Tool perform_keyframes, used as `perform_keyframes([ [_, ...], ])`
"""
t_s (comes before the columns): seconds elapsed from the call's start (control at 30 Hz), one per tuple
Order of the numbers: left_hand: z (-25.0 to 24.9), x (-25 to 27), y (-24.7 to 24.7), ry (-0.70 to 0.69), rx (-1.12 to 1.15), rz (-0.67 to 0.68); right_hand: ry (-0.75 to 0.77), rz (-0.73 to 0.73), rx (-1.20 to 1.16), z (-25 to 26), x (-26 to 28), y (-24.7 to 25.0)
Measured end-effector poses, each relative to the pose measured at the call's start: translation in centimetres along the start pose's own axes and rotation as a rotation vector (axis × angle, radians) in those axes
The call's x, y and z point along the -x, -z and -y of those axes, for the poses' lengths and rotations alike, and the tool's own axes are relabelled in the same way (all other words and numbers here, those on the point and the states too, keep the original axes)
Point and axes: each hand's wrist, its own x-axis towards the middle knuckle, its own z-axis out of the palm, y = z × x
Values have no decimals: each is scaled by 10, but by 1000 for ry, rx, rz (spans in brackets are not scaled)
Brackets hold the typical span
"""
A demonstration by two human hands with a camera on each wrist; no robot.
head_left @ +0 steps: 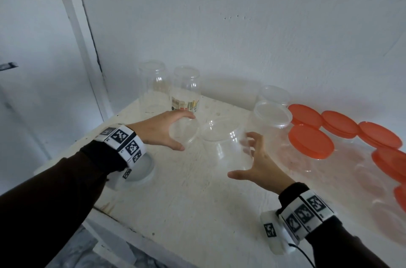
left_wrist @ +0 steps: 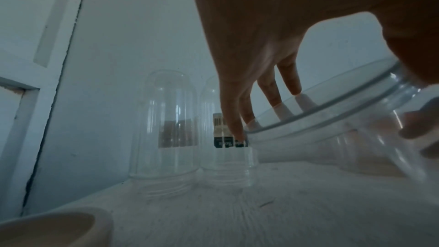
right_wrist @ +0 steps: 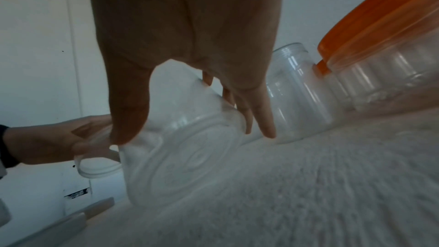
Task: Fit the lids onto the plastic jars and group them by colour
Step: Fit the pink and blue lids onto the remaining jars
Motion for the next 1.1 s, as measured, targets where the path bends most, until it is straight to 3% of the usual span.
perform_keyframes([
  [0.13,-6,4,1,-55,18,-49,-39,38,-2,-3,1,0],
  [0.33,-27,0,-4,-193,72,-92,-132,-79,-101,-4,2,2],
  [0.53,-50,-13,-15,-268,-25,-72,-98,-92,-207,-5,-1,-2],
  [0.8,-77,-33,-31,-293,-253,-23,-73,-98,-259,-6,-3,-4],
  [1.1,-91,-50,-33,-272,-362,51,-54,-87,-242,-6,-2,-3],
])
